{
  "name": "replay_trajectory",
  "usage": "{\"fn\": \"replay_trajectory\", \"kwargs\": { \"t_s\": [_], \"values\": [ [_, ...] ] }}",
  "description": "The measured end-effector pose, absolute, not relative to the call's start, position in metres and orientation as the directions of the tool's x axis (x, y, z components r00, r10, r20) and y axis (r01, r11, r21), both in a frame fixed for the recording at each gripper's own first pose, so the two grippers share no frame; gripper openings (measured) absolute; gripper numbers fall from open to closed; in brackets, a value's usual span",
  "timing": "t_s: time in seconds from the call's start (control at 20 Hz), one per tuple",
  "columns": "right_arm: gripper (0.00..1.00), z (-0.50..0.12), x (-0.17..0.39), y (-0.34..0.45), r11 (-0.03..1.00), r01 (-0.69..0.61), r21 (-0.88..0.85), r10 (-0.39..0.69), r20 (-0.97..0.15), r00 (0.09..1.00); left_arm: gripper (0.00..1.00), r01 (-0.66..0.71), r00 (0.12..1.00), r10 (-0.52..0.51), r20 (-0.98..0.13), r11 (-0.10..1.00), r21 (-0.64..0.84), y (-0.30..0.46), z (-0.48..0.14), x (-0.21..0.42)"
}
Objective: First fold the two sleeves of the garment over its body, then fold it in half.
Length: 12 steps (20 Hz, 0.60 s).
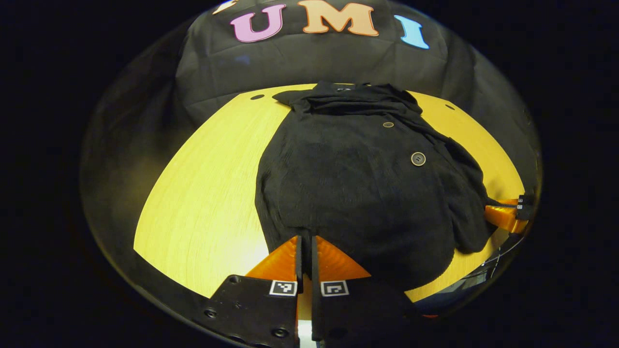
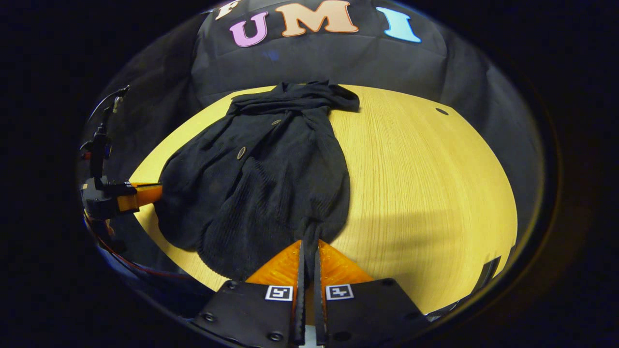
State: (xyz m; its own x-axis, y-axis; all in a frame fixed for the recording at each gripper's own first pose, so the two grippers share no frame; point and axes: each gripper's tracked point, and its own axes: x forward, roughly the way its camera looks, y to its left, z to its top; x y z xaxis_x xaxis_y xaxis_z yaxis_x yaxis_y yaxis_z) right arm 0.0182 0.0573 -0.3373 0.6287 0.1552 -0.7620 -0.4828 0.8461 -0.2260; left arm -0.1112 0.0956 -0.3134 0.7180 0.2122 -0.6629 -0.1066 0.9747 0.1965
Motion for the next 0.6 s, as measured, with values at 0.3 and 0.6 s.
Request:
{"fn": "replay_trajectory", "kwargs": {
  "t_s": [0.3, 0.6],
  "values": [
    [0.02, -0.336, 0.019, 0.059, 0.844, -0.487, -0.225, 0.153, -0.770, 0.620, 0.00, -0.114, 0.705, 0.222, -0.673, 0.973, 0.201, 0.093, -0.311, -0.109],
    [0.03, -0.317, 0.023, 0.070, 0.833, -0.511, -0.210, 0.189, -0.761, 0.621, 0.00, -0.124, 0.765, 0.205, -0.610, 0.977, 0.174, 0.078, -0.267, -0.099]
  ]
}}
